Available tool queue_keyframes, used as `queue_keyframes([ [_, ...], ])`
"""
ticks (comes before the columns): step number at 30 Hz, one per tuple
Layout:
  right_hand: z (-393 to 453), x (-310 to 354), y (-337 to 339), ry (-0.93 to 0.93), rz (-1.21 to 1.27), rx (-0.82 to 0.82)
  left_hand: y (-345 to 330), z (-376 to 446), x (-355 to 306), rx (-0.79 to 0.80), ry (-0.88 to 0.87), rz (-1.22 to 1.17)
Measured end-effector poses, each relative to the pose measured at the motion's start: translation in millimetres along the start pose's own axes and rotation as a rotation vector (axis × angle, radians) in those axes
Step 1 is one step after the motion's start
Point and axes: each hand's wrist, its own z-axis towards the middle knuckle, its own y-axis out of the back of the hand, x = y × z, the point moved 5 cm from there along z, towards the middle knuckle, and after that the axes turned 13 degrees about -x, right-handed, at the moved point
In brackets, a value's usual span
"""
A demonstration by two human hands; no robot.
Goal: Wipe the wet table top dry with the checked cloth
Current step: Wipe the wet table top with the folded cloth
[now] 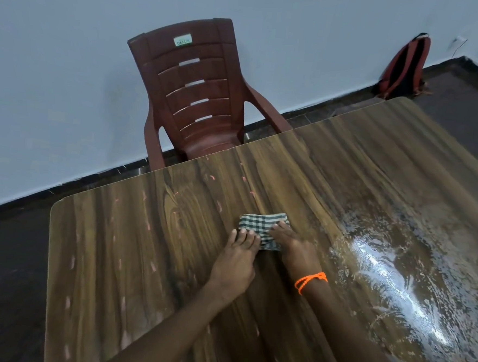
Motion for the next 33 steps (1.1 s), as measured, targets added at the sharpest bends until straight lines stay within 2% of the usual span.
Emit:
queue_keyframes([
  [4, 17, -15, 17, -0.029, -0.022, -0.095, 1, 33, -6, -0.027, -0.031, -0.017],
  [9, 70, -8, -3, -0.102, -0.013, -0.147, 12, 72, 23, -0.044, 0.016, 0.032],
  [15, 75, 21, -35, 0.024, -0.049, -0.054, 19, 57, 65, 0.01, 0.032, 0.069],
  [20, 52, 11, -26, 0.123, -0.03, -0.047, 7, 39, 41, -0.042, -0.032, 0.117],
  [26, 91, -24, -16, -0.068, -0.092, -0.111, 3, 98, 31, -0.058, -0.053, 0.103],
  [33, 148, 11, -35, -0.086, -0.059, -0.129, 14, 128, 81, -0.064, 0.041, 0.133],
])
